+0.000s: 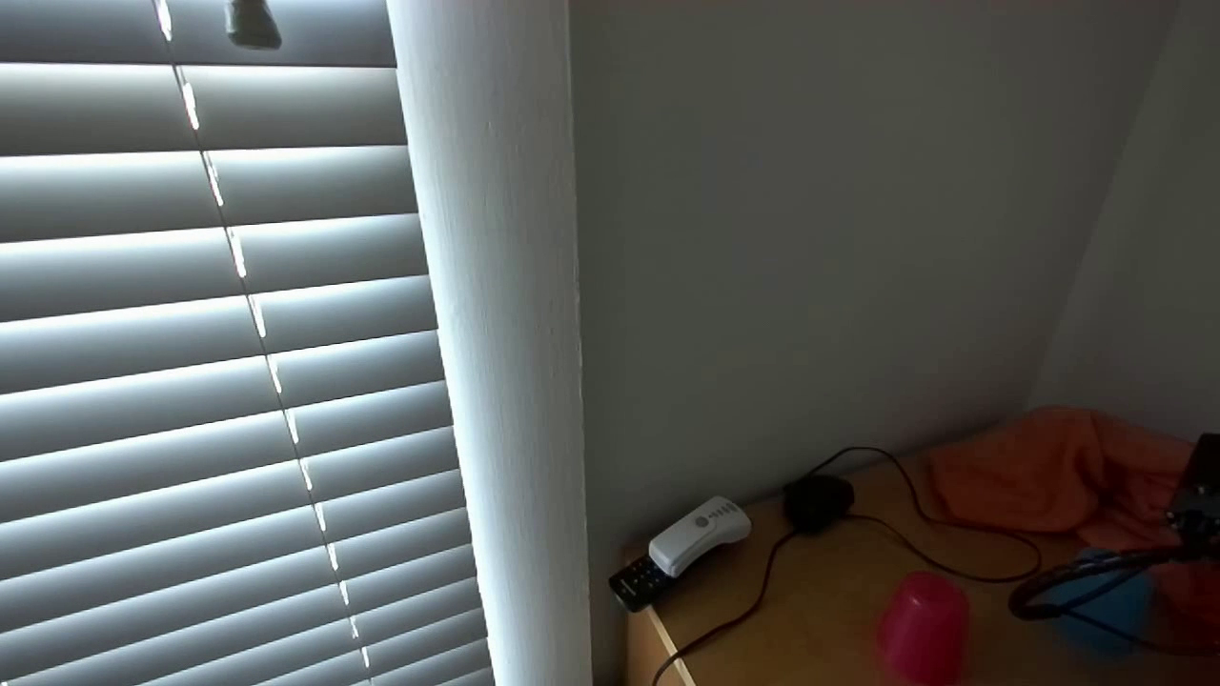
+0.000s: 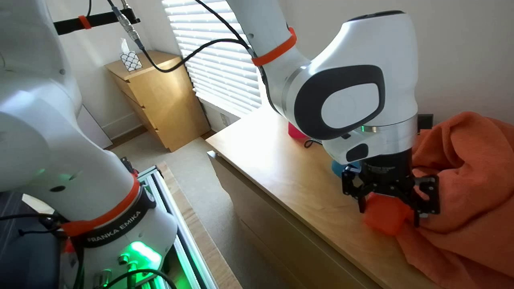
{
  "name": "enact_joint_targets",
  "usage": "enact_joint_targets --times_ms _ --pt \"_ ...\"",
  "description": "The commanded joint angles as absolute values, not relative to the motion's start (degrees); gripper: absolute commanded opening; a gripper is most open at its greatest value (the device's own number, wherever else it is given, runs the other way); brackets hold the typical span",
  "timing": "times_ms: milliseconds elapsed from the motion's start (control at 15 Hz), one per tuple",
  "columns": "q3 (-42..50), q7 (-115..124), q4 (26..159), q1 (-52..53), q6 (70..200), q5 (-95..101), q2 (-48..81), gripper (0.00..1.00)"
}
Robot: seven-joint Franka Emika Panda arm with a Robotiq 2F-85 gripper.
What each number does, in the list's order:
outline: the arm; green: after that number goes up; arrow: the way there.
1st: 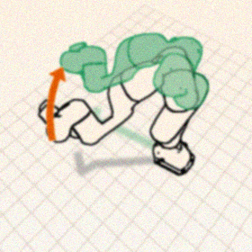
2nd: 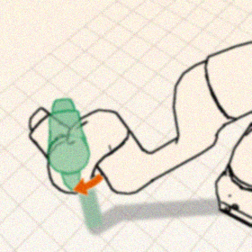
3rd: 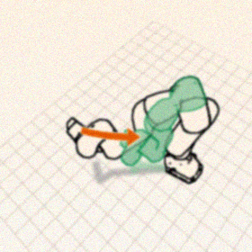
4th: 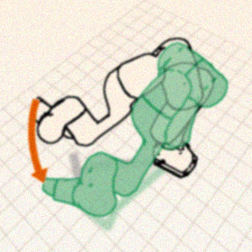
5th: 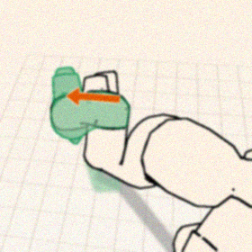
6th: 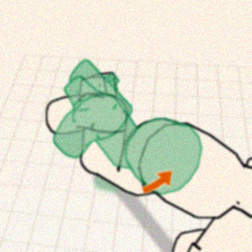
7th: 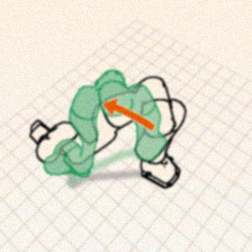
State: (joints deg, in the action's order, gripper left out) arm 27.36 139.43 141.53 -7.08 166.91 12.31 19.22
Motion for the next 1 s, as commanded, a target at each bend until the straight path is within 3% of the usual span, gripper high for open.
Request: enact_joint_targets --times_ms 0,67,267,600,933 --pt "28.03 136.41 140.41 -5.9 167.32 9.54 21.29 0.7" --pt "28.14 135.86 140.17 -5.71 167.12 9.38 21.54 0.69" --pt "28.66 133.88 140.17 -4.89 166.73 9.76 21.22 0.48" --pt "32.62 129.05 141.86 -0.39 165.13 13.73 17.99 0.48" --pt "46.64 134.82 141.68 13.29 161.3 25.9 18.59 0.48"
